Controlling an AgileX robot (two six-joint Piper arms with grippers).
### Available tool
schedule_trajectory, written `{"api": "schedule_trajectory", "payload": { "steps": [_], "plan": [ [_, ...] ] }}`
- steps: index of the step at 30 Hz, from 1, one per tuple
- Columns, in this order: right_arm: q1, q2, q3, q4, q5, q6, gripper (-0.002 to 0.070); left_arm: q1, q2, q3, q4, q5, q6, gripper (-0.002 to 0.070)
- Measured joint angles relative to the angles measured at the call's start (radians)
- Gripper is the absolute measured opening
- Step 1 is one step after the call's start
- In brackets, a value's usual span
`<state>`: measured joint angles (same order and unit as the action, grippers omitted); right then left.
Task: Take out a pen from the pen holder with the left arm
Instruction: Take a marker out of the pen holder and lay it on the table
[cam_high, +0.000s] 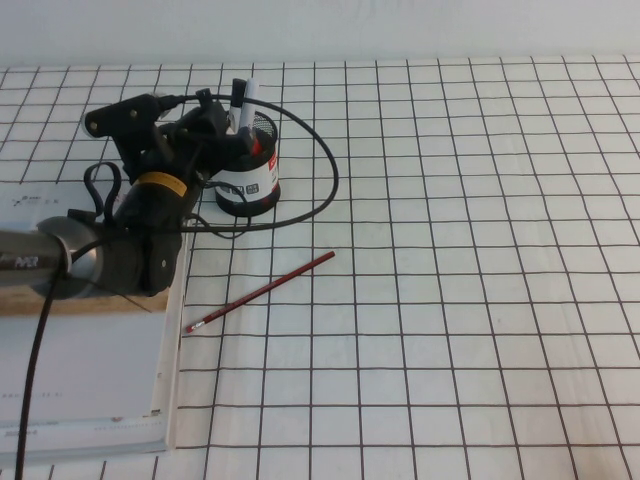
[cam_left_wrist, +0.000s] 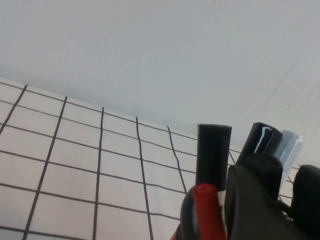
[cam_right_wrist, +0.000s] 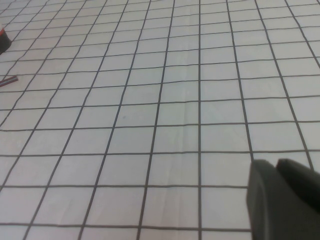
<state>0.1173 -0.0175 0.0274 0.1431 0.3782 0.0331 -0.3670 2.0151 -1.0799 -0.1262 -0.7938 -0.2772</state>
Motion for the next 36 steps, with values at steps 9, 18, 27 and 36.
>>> {"api": "schedule_trajectory", "payload": {
  "steps": [9,18,27,36],
  "plan": [
    [0.000,0.000,0.000,0.000,0.000,0.000,-0.0015,0.000,0.011,-0.004,0.002,0.009,0.000,0.0179],
    [0.000,0.000,0.000,0.000,0.000,0.000,-0.0015,0.000,0.013,-0.004,0.002,0.005,0.000,0.0115],
    [0.000,0.000,0.000,0.000,0.000,0.000,-0.0015,0.000,0.013,-0.004,0.035,-0.008,0.000,0.0084],
    [0.000,0.000,0.000,0.000,0.000,0.000,-0.0015,0.000,-0.031,-0.004,0.082,0.049,0.000,0.0084]
  ]
}}
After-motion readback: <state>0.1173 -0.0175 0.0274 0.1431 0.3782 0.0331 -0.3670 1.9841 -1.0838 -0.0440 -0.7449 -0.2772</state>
